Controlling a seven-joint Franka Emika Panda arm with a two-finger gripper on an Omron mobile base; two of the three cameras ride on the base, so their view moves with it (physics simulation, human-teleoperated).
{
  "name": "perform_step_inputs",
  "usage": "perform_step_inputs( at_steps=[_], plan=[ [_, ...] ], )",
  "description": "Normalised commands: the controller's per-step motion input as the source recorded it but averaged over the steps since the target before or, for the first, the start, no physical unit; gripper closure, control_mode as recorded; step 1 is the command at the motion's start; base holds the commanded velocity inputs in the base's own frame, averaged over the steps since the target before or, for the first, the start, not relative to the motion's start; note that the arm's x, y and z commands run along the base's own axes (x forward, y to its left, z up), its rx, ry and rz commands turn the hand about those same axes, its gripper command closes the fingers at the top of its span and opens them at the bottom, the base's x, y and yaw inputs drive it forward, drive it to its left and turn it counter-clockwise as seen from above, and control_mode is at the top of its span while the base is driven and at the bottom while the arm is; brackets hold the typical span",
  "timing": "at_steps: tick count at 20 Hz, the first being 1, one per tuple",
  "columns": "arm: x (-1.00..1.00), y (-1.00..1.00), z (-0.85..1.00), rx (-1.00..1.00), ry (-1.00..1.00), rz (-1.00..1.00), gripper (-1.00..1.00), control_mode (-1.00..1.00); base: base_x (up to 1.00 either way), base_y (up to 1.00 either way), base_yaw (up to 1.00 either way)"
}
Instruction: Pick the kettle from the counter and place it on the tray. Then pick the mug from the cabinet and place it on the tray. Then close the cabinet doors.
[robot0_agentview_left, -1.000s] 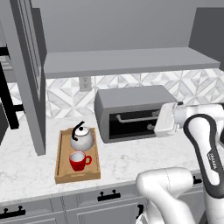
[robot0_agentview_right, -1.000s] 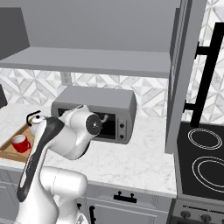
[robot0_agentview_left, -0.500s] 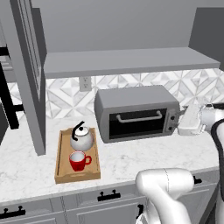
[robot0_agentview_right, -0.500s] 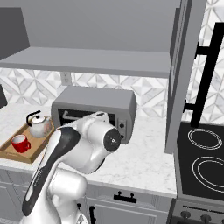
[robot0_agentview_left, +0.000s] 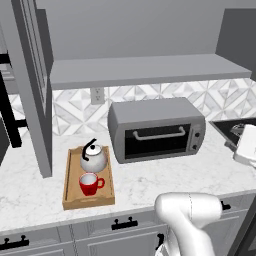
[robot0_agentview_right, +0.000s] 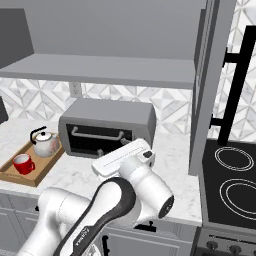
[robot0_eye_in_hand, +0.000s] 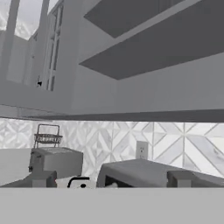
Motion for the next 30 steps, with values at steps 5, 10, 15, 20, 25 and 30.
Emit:
perform_step_inputs(
  at_steps=[5, 10, 15, 20, 25, 30],
  plan=[
    [0.0, -0.79, 0.14, 0.18, -0.19, -0.02, -1.0, -1.0, 0.0, 0.0, 0.0],
    [0.0, -0.77, 0.35, 0.1, -0.07, -0.07, -1.0, -1.0, 0.0, 0.0, 0.0],
    [0.0, -0.67, 0.13, 0.02, -0.01, -0.1, -1.0, -1.0, 0.0, 0.0, 0.0],
    [0.0, -0.6, -0.02, 0.0, -0.01, -0.11, -1.0, -1.0, 0.0, 0.0, 0.0],
    [0.0, -0.58, 0.0, 0.04, -0.09, -0.06, -1.0, -1.0, 0.0, 0.0, 0.0],
    [0.0, -0.47, 0.0, 0.07, -0.13, -0.06, -1.0, -1.0, 0.0, 0.0, 0.0]
  ],
)
